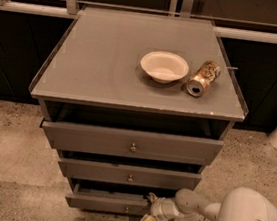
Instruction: Open bottom drawer
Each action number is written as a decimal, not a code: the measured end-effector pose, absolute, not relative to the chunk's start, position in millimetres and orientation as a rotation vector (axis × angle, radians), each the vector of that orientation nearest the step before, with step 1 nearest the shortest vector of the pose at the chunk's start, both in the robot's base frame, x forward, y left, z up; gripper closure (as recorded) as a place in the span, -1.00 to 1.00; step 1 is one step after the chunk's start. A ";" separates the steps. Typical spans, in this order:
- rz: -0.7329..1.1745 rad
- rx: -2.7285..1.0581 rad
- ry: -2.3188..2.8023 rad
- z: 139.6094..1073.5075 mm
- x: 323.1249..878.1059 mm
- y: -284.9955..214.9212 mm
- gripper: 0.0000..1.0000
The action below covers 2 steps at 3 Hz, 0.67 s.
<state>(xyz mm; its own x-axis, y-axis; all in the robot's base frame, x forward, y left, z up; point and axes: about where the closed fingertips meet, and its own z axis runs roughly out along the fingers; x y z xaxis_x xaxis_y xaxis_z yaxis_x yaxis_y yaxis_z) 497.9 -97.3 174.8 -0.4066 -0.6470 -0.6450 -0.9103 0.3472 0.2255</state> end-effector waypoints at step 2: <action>0.840 -1.332 2.214 175.0 478.3 -100.5 -1.00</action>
Offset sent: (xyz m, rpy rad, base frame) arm -0.1820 -0.0572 -0.0347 0.0502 0.5278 -0.0165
